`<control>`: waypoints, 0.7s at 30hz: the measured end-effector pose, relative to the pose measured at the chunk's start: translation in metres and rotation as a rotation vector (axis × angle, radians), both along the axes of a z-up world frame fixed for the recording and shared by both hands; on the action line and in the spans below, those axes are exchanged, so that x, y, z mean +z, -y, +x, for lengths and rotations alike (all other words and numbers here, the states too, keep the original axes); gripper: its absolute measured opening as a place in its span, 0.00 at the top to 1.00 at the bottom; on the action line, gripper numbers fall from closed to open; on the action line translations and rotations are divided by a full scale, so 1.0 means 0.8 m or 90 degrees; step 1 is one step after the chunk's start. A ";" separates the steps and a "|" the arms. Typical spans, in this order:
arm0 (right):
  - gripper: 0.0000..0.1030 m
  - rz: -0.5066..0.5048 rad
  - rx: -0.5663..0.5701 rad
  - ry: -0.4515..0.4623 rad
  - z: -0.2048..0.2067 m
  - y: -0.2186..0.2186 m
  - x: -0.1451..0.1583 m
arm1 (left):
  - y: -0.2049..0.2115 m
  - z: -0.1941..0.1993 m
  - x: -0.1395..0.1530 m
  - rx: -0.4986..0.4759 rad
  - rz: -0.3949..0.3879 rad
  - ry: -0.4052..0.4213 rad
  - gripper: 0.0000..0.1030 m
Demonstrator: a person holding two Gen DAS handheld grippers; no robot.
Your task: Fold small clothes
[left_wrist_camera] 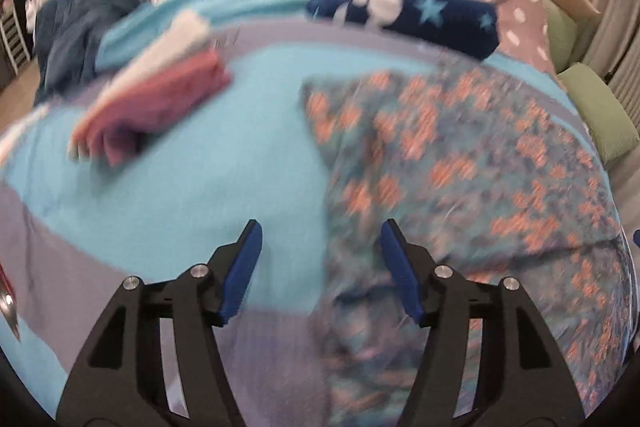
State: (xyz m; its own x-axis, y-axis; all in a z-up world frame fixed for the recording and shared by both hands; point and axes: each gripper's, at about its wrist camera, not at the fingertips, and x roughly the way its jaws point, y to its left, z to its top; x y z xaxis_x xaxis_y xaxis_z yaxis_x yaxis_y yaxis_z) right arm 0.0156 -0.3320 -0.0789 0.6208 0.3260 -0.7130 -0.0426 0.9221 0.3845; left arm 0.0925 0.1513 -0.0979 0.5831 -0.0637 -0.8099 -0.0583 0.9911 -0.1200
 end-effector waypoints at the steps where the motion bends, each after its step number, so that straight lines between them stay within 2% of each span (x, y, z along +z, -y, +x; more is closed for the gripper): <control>1: 0.49 -0.015 -0.007 -0.022 0.000 -0.001 -0.011 | -0.002 -0.011 -0.003 -0.003 -0.005 0.015 0.38; 3: 0.49 -0.020 -0.015 -0.046 -0.007 0.005 -0.031 | -0.005 -0.027 -0.001 -0.010 -0.014 0.026 0.37; 6: 0.49 0.003 -0.018 -0.022 -0.029 0.016 -0.028 | -0.011 -0.051 0.001 -0.034 -0.052 0.026 0.36; 9: 0.49 0.011 -0.031 -0.018 -0.045 0.023 -0.025 | -0.009 -0.073 0.000 -0.059 -0.050 0.028 0.36; 13: 0.48 -0.018 -0.061 -0.018 -0.062 0.031 -0.019 | -0.007 -0.096 -0.001 -0.066 -0.062 0.033 0.36; 21: 0.48 0.009 -0.104 -0.037 -0.110 0.053 -0.029 | 0.002 -0.145 -0.002 -0.100 -0.096 0.032 0.36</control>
